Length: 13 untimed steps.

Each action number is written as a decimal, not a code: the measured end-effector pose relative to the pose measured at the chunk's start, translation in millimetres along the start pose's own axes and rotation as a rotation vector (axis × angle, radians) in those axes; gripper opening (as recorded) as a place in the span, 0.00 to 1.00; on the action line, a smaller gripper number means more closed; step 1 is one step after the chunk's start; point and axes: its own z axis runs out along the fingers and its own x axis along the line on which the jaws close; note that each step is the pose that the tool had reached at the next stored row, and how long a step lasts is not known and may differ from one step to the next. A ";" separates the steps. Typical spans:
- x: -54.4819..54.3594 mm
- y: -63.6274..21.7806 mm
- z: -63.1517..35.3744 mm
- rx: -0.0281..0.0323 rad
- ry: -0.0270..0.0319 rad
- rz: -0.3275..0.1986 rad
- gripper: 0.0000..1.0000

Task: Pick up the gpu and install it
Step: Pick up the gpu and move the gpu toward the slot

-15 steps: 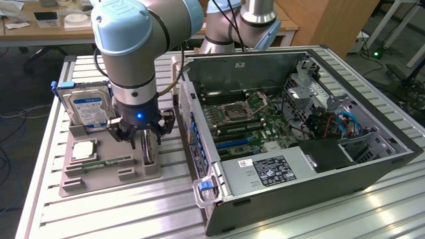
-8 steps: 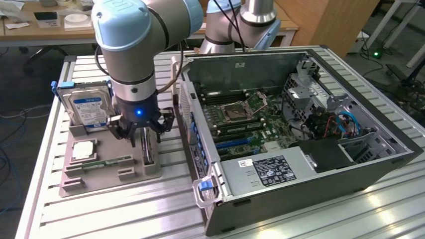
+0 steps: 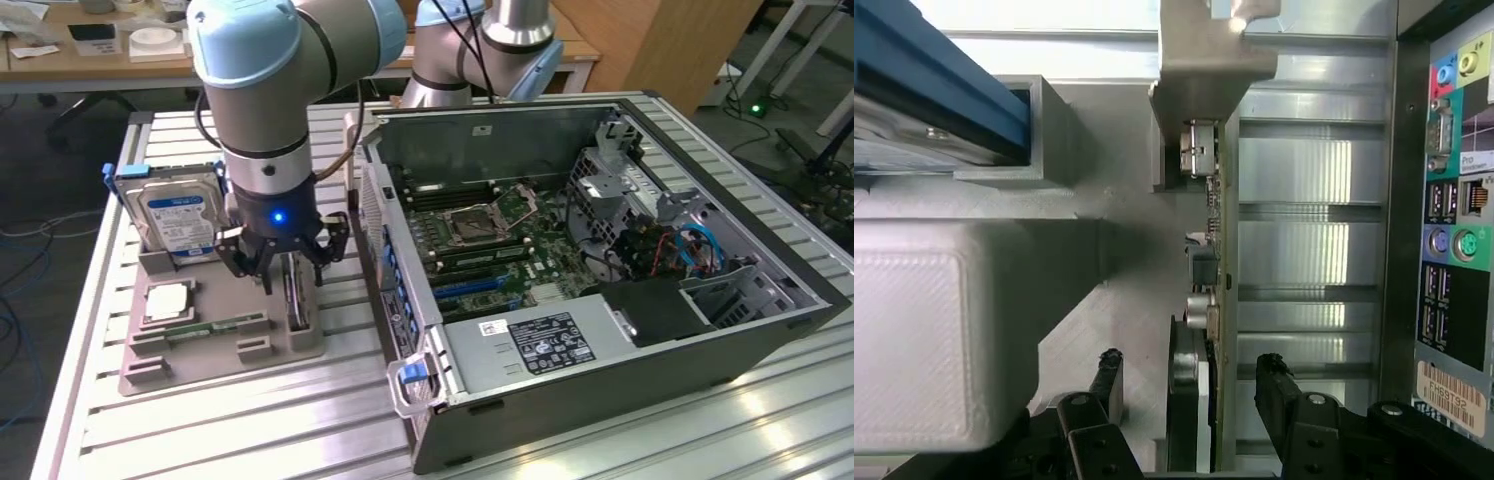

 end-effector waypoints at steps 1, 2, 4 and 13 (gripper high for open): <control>0.0 0.0 0.0 0.0002 0.0000 0.000 0.65; 0.0 0.0 0.0 0.0003 0.0000 0.000 0.65; 0.0 0.4 0.0 0.0001 0.0000 0.000 0.65; 0.6 3.0 -1.3 0.0019 -0.0043 0.003 0.65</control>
